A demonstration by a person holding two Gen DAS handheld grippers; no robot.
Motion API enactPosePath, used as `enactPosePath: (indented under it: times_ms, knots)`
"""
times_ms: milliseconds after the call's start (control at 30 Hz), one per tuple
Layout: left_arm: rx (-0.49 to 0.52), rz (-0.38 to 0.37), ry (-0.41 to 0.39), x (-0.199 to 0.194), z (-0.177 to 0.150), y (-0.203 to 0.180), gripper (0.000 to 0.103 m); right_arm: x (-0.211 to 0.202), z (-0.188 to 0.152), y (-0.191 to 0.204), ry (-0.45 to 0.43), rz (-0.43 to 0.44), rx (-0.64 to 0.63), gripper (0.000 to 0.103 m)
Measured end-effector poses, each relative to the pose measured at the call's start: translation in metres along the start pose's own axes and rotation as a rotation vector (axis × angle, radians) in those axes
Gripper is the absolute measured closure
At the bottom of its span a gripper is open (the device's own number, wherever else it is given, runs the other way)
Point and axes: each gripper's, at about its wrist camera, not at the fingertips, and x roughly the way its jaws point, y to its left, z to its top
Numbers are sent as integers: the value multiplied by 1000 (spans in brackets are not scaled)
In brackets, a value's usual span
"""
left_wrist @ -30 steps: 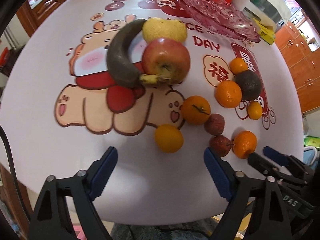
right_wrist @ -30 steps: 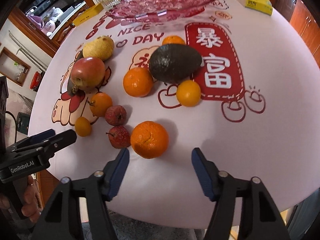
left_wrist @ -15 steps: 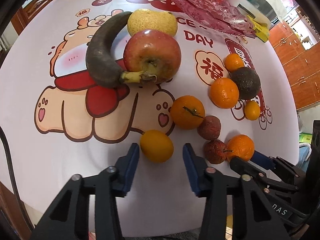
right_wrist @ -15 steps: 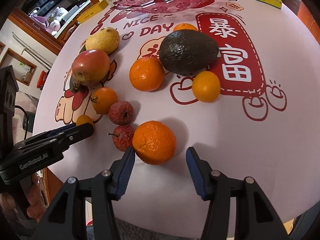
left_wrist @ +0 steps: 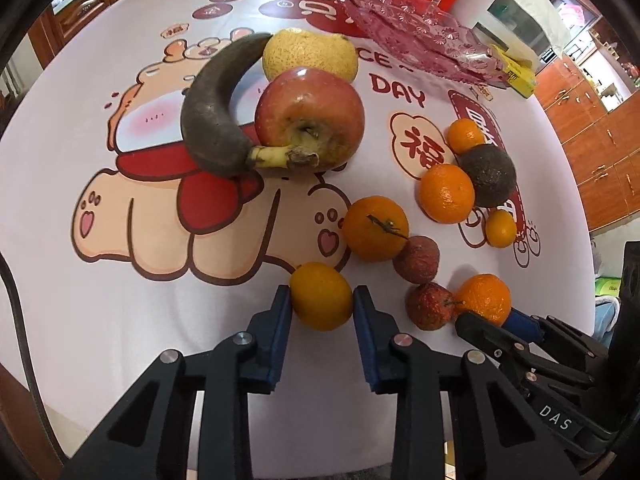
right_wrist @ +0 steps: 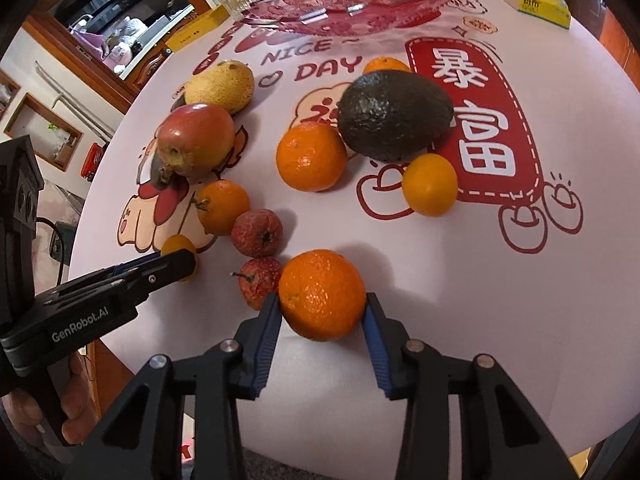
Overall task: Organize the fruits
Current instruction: 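Carry both oranges into the pink glass bowl and open both tools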
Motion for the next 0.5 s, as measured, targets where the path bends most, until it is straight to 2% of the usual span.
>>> enactPosePath:
  times_ms: [233, 500]
  knots:
    - [29, 27, -81, -47, 6, -11, 74, -35, 8, 4, -80, -30, -42, 62]
    - [112, 67, -239, -119, 40, -40, 74, -106, 35, -5, -265, -162, -133, 62]
